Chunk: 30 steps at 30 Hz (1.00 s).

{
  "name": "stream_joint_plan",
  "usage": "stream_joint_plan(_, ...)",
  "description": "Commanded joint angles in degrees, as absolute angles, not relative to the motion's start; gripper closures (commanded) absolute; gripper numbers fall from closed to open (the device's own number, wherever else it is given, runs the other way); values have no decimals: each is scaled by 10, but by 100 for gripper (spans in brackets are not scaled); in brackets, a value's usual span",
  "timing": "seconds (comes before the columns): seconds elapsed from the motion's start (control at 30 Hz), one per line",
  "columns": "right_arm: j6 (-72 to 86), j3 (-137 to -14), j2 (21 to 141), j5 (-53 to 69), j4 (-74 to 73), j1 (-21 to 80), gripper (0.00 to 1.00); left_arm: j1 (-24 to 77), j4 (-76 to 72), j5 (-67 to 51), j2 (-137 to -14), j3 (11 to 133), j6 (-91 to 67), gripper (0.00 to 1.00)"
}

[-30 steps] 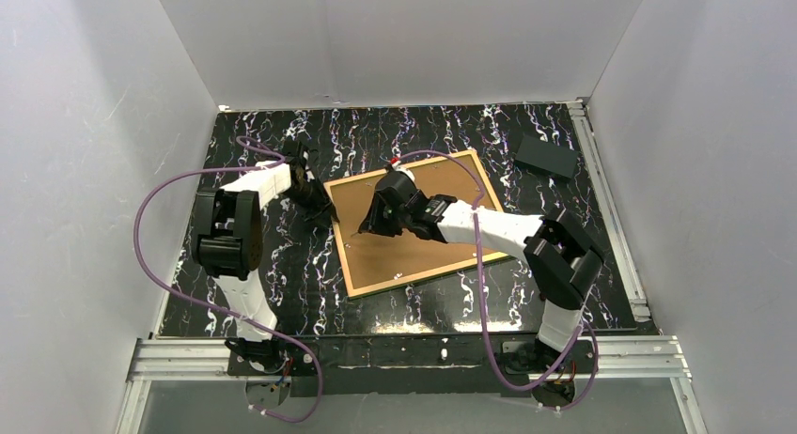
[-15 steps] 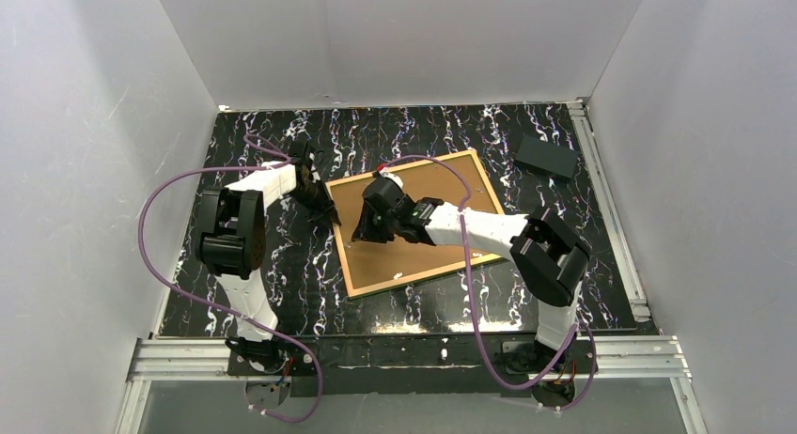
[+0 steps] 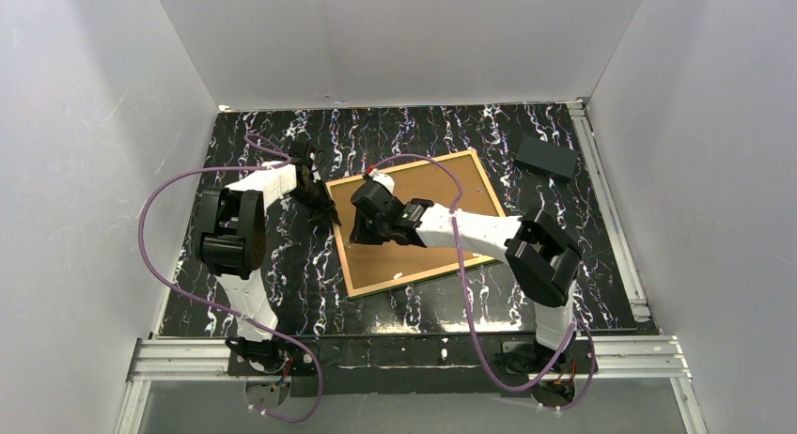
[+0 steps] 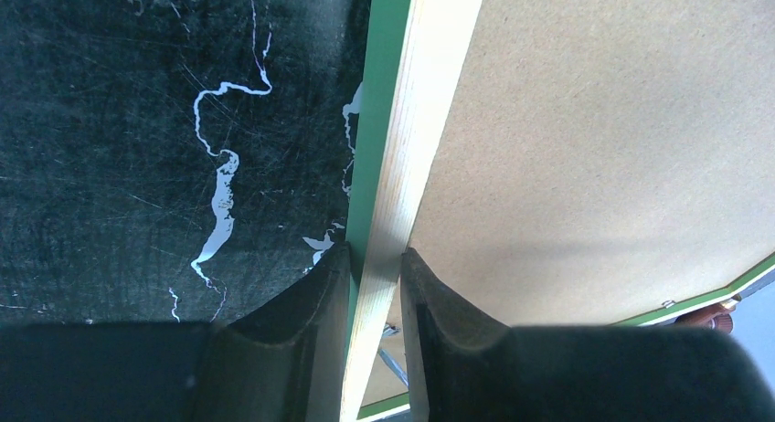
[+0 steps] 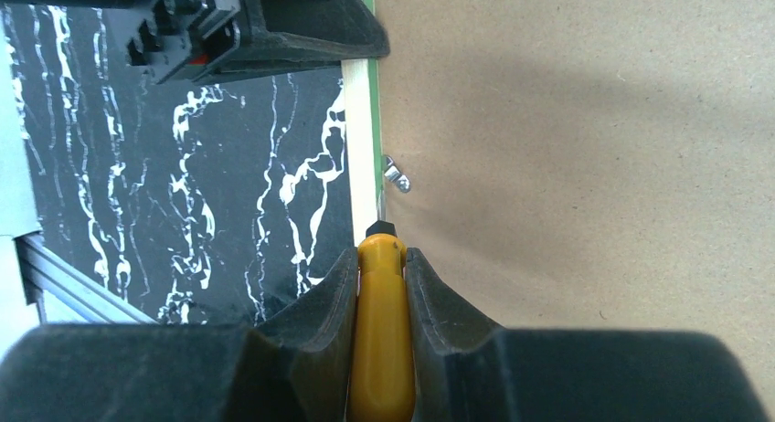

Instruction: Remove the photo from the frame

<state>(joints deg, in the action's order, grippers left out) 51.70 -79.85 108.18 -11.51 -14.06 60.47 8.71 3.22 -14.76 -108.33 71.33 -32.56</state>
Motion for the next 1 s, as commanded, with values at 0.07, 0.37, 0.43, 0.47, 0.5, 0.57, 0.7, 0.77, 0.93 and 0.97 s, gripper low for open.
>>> stream_joint_plan(0.07, 502, -832, 1097, -136, -153, 609, 99, 86, 105, -134, -1088, 716, -321, 100)
stream_joint_plan(0.37, 500, -845, 1115, -138, -153, 610, 99, 86, 104, -135, -1087, 714, -323, 100)
stream_joint_plan(0.43, 499, -851, 1121, -146, -160, 610, 99, 86, 104, -135, -1086, 714, -323, 100)
stream_joint_plan(0.47, 499, -854, 1122, -149, -162, 610, 99, 86, 105, -136, -1086, 713, -324, 100)
stream_joint_plan(0.5, 499, -856, 1123, -154, -163, 610, 99, 86, 104, -136, -1086, 713, -325, 100)
stream_joint_plan(0.57, 499, -857, 1124, -162, -167, 610, 99, 86, 104, -136, -1087, 713, -325, 100)
stream_joint_plan(0.7, 498, -876, 1134, -184, -194, 610, 99, 86, 107, -135, -1088, 714, -325, 100)
stream_joint_plan(0.77, 501, -885, 1138, -195, -209, 610, 99, 86, 107, -135, -1088, 714, -325, 100)
stream_joint_plan(0.93, 498, -902, 1147, -204, -224, 610, 99, 86, 108, -135, -1089, 714, -325, 100)
stream_joint_plan(0.97, 494, -905, 1147, -203, -224, 610, 99, 86, 108, -135, -1090, 715, -325, 100)
